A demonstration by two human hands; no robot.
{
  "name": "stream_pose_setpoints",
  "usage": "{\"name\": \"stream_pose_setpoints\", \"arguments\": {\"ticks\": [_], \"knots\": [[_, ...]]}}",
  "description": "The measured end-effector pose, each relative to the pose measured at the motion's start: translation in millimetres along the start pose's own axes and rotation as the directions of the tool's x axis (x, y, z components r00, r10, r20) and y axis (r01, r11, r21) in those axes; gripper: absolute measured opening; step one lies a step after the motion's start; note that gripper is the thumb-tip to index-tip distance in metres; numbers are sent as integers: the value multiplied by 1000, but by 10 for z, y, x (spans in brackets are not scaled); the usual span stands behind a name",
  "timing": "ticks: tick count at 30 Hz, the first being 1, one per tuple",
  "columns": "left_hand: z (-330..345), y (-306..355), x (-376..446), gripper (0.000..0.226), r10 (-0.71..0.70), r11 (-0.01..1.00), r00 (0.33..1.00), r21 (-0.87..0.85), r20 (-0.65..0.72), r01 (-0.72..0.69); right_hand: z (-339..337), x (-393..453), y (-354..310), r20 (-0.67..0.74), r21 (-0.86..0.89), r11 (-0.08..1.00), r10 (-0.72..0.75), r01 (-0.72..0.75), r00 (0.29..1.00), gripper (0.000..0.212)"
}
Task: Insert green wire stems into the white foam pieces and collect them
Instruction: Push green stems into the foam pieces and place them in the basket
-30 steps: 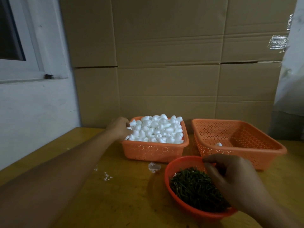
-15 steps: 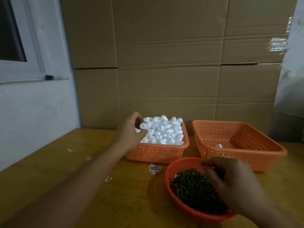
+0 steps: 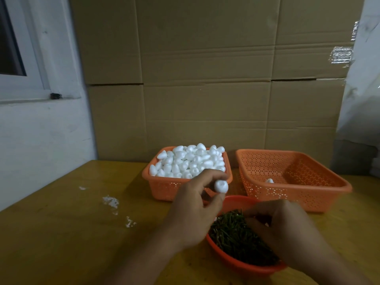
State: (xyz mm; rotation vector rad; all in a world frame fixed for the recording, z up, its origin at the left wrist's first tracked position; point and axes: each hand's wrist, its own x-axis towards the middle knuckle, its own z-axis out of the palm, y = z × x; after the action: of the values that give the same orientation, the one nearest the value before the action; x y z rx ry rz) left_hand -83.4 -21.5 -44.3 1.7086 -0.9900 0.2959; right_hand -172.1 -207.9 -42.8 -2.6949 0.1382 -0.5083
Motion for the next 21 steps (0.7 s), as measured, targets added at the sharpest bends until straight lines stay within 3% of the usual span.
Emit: {"name": "stream_pose_setpoints", "arguments": {"ticks": [5,9,12,15,21], "knots": [[51,67,-102,25,69,996,993,52,93,-74,8,6,-8,114,-79,997,-17,26,993,20],[75,75,-141,24,20,1000,986,0,167,-21,16,11,-50,193,-170,984,-22,55,981,18],[132,72,-163,35,-27,997,977,-59,209,40,29,27,-94,230,-272,959,-10,75,973,35],[192,50,-186,36,-41,996,979,-66,200,55,66,46,-144,280,-297,949,-18,105,960,44],[182,14,-158,20,-59,977,986,-193,153,88,172,100,-171,310,-264,958,-28,115,950,35]]}}
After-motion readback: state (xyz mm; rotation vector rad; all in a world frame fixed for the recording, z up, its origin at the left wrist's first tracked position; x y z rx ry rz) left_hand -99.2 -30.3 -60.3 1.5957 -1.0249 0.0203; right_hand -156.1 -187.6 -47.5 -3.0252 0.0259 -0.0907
